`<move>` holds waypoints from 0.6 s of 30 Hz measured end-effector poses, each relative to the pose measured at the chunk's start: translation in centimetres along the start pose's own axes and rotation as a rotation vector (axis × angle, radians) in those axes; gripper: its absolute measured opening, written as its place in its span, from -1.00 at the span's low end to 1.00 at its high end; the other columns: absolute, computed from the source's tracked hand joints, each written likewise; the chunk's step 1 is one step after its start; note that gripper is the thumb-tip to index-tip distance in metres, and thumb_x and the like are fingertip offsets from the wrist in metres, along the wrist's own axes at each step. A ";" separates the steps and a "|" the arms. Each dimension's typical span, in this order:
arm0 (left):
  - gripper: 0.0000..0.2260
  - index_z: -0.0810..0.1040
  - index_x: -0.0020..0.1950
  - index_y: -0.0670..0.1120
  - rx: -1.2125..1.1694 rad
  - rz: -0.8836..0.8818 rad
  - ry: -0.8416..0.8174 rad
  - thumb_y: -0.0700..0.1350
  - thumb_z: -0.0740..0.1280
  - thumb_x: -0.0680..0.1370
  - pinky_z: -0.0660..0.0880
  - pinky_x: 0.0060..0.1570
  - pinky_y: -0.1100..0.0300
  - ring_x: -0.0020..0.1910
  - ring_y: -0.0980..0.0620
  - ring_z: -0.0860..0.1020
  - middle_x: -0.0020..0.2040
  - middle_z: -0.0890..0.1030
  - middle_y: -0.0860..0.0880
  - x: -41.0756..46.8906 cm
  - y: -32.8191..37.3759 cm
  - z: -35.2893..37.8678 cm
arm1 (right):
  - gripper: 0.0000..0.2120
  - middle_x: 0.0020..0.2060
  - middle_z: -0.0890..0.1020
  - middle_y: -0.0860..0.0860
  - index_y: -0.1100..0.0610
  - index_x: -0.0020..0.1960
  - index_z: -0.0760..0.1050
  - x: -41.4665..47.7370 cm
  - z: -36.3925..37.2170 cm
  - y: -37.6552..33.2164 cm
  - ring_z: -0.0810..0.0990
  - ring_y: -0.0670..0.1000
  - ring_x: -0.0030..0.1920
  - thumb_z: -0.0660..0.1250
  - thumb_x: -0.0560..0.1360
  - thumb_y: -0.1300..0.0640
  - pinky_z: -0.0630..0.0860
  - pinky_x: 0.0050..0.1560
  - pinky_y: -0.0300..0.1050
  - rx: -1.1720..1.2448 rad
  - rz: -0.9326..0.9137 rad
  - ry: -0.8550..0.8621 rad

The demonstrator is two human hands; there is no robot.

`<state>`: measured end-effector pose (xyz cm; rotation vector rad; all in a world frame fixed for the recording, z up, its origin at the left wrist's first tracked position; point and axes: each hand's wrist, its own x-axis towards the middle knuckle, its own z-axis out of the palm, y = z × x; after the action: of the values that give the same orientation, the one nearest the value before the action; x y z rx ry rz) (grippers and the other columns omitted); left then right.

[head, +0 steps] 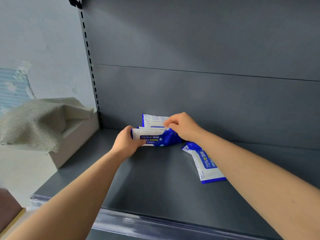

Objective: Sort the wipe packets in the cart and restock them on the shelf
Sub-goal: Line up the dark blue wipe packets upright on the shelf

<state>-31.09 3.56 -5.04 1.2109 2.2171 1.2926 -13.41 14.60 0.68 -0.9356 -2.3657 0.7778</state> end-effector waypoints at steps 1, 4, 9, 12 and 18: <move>-0.70 0.48 0.02 -0.10 0.000 0.000 -0.006 -0.09 0.50 0.39 0.38 -0.27 0.20 -0.15 0.02 0.53 -0.10 0.59 0.02 0.2 0.0 0.2 | -0.75 0.04 0.67 0.04 0.18 0.07 0.63 0.0 -0.2 0.2 0.61 0.00 0.08 0.20 0.54 0.32 0.48 0.20 -0.13 -0.015 0.009 0.040; -0.67 0.49 0.11 -0.05 0.017 0.019 -0.021 -0.03 0.47 0.41 0.39 -0.17 0.19 -0.06 0.04 0.55 -0.02 0.59 0.07 0.8 0.2 0.4 | -0.75 0.08 0.64 0.03 0.11 0.18 0.56 -1.1 -1.9 1.5 0.59 0.01 0.08 0.26 0.53 0.22 0.50 0.18 -0.06 -0.127 0.091 0.127; -0.73 0.48 -0.01 -0.04 0.121 0.038 -0.063 0.03 0.46 0.42 0.37 -0.29 0.16 -0.16 0.01 0.53 -0.09 0.59 0.05 1.5 1.1 1.1 | -0.17 0.42 0.35 0.05 0.13 0.50 0.16 -5.0 -5.1 3.1 0.42 0.05 0.34 0.45 0.38 -0.10 0.41 0.27 -0.07 -0.398 0.503 -0.145; -0.66 0.46 0.07 -0.05 0.153 0.038 -0.057 0.08 0.44 0.42 0.41 -0.21 0.14 -0.12 -0.01 0.54 -0.05 0.58 0.05 1.7 1.0 1.7 | -0.09 0.35 0.43 0.03 0.15 0.48 0.16 -6.6 -5.4 3.6 0.50 0.04 0.22 0.54 0.29 -0.10 0.45 0.23 -0.06 -0.417 0.624 -0.236; -0.50 0.31 0.04 -0.10 0.139 0.057 0.086 0.09 0.52 0.35 0.35 -0.20 0.11 -0.13 -0.05 0.47 -0.05 0.44 0.02 1.1 0.8 1.9 | -0.61 -0.17 0.70 0.10 0.23 -0.03 0.52 -7.5 -5.6 4.5 0.65 0.03 -0.29 0.59 0.27 0.11 0.54 -0.33 -0.18 -0.112 0.665 -0.058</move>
<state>-30.18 5.63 -5.26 1.3001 2.3848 1.2522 -3.02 13.75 0.16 -1.8112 -2.1594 0.9166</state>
